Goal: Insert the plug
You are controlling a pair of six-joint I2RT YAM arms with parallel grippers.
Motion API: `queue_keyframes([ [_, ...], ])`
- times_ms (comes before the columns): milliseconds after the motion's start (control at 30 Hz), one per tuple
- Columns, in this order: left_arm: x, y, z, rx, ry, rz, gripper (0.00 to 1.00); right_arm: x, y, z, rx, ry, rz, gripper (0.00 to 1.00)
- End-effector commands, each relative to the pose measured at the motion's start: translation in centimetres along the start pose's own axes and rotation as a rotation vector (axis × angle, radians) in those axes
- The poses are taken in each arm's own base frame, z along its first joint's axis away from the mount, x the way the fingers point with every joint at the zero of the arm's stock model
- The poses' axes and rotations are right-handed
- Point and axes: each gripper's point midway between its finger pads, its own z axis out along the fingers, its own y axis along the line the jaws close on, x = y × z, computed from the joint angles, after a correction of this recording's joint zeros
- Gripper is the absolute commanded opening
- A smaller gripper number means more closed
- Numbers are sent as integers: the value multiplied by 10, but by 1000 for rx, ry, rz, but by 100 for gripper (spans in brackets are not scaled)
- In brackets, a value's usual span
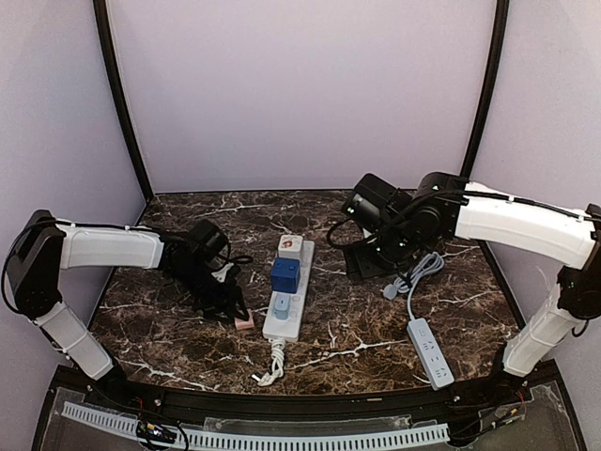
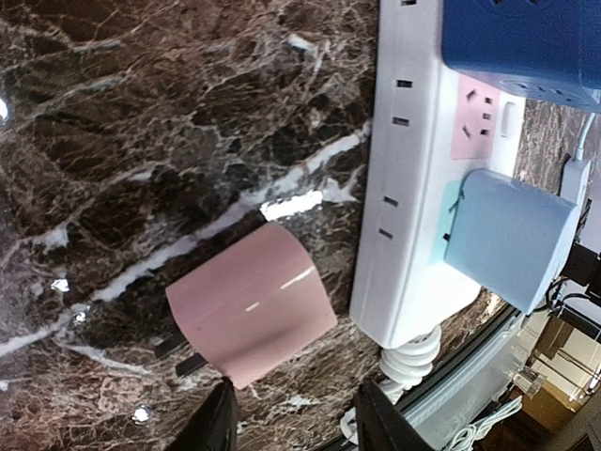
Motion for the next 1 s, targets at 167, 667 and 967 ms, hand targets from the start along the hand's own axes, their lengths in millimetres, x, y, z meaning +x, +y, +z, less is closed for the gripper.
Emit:
queue_keyframes([
  [167, 6, -22, -33, 2, 42, 248, 59, 3, -19, -13, 17, -35, 21, 76],
  [667, 10, -16, -63, -75, -64, 1105, 73, 1, -24, -21, 24, -53, -10, 77],
  [967, 15, -1, -25, -24, -90, 1259, 75, 1, -21, -20, 22, -41, -20, 77],
])
